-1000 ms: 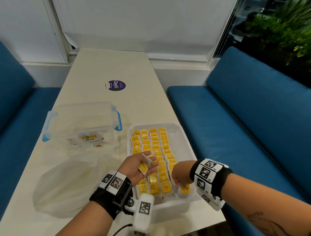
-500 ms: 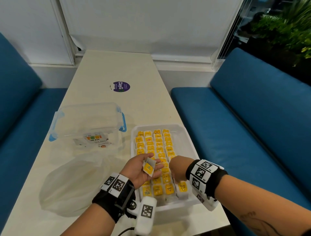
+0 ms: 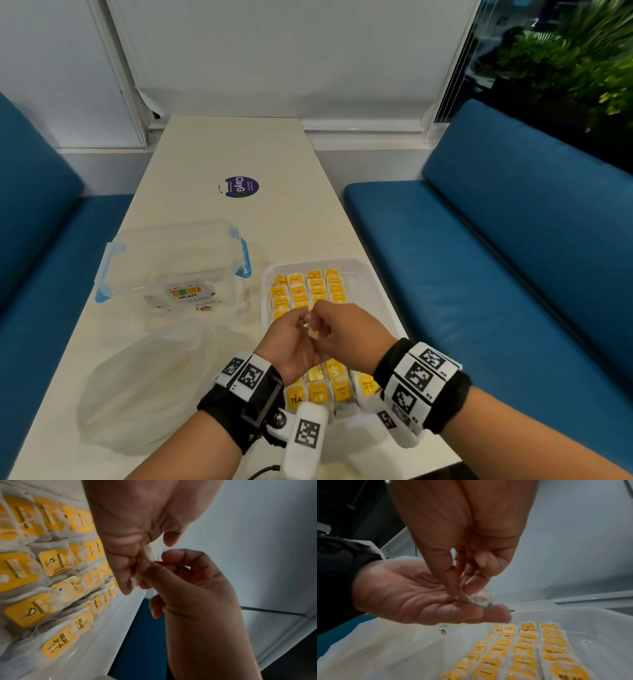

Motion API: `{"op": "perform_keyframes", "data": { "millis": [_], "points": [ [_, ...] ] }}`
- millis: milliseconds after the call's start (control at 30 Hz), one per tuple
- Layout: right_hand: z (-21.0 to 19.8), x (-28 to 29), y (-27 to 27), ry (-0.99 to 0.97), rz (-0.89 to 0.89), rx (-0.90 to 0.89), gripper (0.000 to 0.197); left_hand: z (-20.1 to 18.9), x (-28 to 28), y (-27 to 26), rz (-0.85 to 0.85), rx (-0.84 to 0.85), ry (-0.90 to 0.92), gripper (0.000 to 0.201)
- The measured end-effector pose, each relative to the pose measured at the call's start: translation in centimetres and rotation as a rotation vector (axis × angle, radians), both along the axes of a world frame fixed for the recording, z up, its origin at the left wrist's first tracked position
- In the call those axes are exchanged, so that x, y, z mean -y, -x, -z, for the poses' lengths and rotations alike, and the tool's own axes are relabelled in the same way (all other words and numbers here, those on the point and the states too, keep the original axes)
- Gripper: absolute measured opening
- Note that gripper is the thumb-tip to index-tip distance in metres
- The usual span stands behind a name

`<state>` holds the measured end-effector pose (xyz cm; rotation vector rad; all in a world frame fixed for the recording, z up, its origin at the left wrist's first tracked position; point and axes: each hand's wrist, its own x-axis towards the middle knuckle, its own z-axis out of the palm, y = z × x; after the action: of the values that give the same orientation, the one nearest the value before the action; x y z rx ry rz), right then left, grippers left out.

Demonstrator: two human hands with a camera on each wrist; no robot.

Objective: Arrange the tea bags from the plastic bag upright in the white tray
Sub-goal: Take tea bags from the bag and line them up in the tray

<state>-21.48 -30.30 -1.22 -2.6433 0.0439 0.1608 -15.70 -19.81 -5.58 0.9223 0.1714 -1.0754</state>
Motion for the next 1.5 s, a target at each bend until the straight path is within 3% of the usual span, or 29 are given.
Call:
{"op": "perform_keyframes", "data": {
  "millis": [200, 333, 433, 567, 700, 833, 933, 1067, 1200, 1367, 1500],
  "points": [
    [-1.2, 2.6, -0.3, -0.275, 0.284, 0.095, 0.028, 0.6, -0.4, 0.0, 0.044, 0.118, -0.063, 0.012],
    [-1.8, 3.4, -0.4, -0.438, 0.303, -0.024, 0.031, 0.4, -0.3, 0.1, 0.04, 0.217, -0.102, 0.008],
    [-2.0, 3.5, 0.0, -0.301, 0.181, -0.079, 0.033, 0.1, -0.3, -0.2, 0.043, 0.227, -0.124, 0.013],
    [-1.8, 3.7, 0.4, -0.118, 0.098, -0.016, 0.015, -0.3, -0.5, -0.1, 0.091, 0.251, -0.206, 0.014],
    [-1.5, 4.7, 0.5, 0.016, 0.191, 0.0, 0.015, -0.1, -1.2, -0.8, 0.184, 0.534, -0.489, 0.012],
    [-0.4, 5.8, 1.1, -0.015, 0.229, -0.206, 0.006, 1.3, -2.0, -1.9, 0.23, 0.827, -0.718, 0.026],
    [0.2, 6.1, 1.6, 0.037, 0.167, -0.356, 0.006, 2.4, -2.2, -1.8, 0.265, 0.913, -0.82, 0.03],
    [1.4, 5.9, 2.5, 0.114, 0.058, -0.539, 0.026, 3.4, -2.3, -0.9, 0.373, 1.103, -0.939, 0.037],
    [3.0, 5.2, 3.2, 0.155, 0.04, -0.649, 0.012, 2.8, -2.9, -0.3, 0.467, 1.193, -1.067, 0.052],
    [4.4, 4.5, 3.6, 0.19, 0.096, -0.721, 0.047, 2.5, -3.7, -0.4, 0.575, 1.232, -1.149, 0.07],
    [5.3, 4.0, 3.7, 0.216, 0.123, -0.705, 0.061, 2.8, -4.0, -0.5, 0.619, 1.253, -1.167, 0.071]
  ]
}}
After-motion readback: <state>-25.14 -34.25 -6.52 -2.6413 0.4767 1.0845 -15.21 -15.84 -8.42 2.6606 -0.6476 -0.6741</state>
